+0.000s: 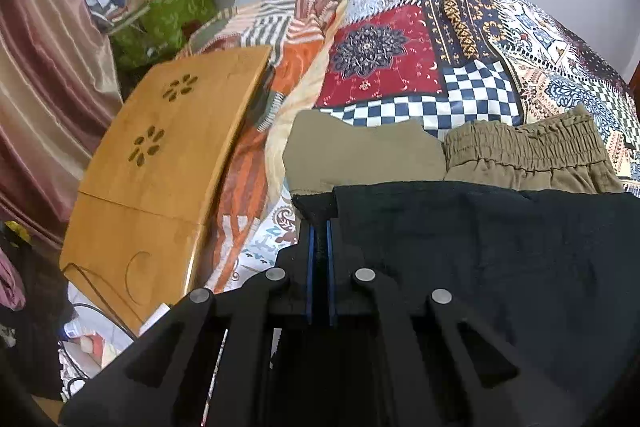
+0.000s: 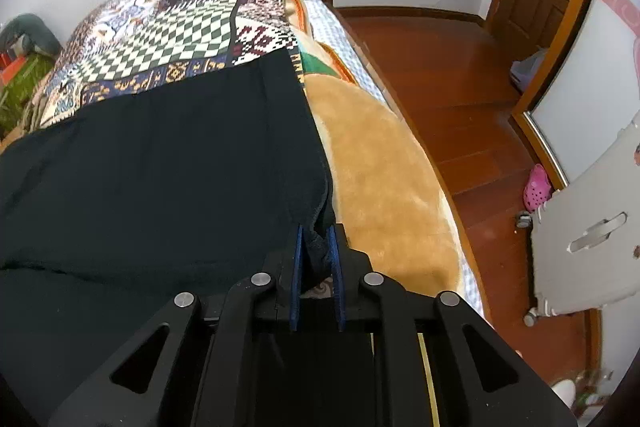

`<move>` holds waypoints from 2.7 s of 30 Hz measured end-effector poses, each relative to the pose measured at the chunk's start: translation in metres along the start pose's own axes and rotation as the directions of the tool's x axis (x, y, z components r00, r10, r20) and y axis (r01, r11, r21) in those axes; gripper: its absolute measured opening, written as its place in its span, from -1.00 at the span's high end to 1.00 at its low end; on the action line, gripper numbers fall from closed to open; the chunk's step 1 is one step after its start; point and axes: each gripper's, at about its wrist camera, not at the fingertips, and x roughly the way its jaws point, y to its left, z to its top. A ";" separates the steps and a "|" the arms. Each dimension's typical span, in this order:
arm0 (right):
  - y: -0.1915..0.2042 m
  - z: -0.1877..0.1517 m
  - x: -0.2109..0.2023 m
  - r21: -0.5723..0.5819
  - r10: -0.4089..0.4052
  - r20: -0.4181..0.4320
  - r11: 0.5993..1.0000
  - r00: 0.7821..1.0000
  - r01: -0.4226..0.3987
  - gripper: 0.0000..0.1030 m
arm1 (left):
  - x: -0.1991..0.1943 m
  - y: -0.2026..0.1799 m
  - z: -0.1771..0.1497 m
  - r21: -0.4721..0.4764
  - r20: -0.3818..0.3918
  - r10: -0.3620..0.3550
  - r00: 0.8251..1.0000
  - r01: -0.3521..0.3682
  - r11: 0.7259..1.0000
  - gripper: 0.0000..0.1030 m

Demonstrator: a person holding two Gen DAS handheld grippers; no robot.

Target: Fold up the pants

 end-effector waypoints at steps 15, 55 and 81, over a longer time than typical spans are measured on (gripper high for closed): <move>0.073 0.021 -0.081 -0.183 0.158 0.141 0.974 0.977 -0.131 0.01 | -0.113 0.030 -0.048 0.025 0.112 -0.048 0.993 0.045 0.999 -0.16; 0.297 0.075 0.053 -0.597 0.295 -0.325 0.673 0.899 -0.437 -0.53 | 0.030 0.021 -0.001 -0.061 -0.047 -0.188 0.981 0.185 0.981 -0.05; 0.284 0.062 -0.004 -0.588 0.406 -0.166 0.691 0.899 -0.421 0.86 | -0.058 0.020 -0.007 0.013 0.103 -0.193 0.976 0.193 0.981 0.96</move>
